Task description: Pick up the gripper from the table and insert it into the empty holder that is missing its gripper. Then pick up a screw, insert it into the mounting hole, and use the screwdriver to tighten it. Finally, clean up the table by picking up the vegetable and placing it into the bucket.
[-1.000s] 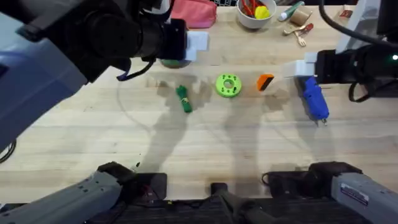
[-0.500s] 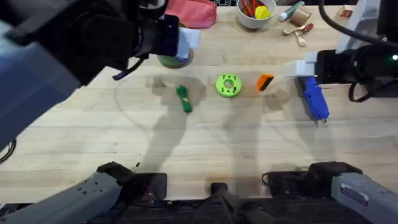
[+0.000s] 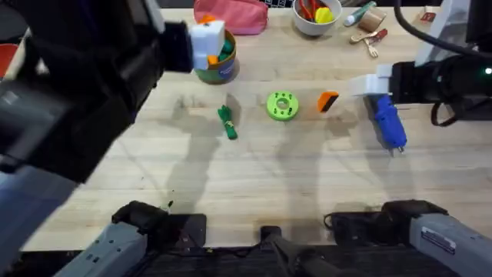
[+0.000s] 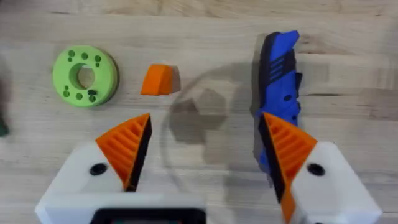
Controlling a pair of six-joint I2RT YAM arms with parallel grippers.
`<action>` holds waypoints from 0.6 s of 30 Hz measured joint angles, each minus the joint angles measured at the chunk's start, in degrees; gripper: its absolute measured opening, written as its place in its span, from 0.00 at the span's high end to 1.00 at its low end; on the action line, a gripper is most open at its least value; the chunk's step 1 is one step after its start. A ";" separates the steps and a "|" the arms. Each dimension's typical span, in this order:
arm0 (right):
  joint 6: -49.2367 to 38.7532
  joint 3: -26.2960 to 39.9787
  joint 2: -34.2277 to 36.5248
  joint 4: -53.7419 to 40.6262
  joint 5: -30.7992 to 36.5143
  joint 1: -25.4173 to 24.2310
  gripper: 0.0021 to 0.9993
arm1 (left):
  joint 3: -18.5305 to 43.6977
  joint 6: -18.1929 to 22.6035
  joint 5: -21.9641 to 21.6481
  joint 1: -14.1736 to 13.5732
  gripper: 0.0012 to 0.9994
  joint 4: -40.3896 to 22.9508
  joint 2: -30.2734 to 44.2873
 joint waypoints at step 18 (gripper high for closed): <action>0.00 0.00 0.00 0.00 0.00 0.00 0.01 | -29.90 7.28 43.16 14.20 0.01 19.88 -25.14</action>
